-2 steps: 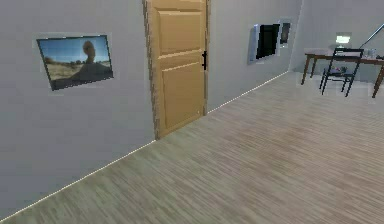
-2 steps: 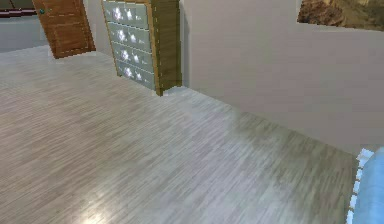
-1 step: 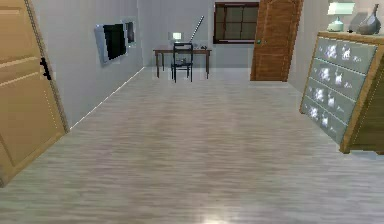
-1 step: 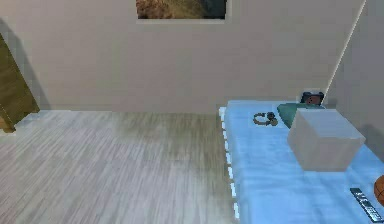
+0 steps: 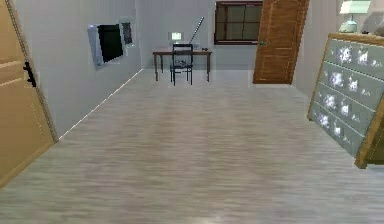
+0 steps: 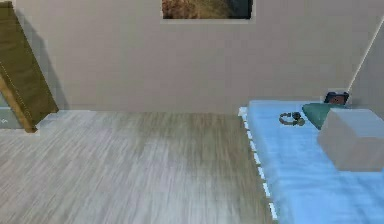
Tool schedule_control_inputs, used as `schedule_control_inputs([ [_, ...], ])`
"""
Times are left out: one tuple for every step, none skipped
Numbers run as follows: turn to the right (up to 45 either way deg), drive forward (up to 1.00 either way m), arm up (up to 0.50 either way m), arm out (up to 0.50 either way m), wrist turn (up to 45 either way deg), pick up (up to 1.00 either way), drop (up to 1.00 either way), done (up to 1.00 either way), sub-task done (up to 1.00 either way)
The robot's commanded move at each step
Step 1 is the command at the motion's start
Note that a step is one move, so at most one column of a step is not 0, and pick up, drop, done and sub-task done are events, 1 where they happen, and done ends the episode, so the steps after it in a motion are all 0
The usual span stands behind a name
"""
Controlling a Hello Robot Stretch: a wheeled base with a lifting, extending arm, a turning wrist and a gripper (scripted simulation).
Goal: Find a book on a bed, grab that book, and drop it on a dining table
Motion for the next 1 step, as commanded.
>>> schedule_control_inputs([
  [-45.0,0.0,0.0,0.0,0.0,0.0,0.0,0.0,0.0],
])
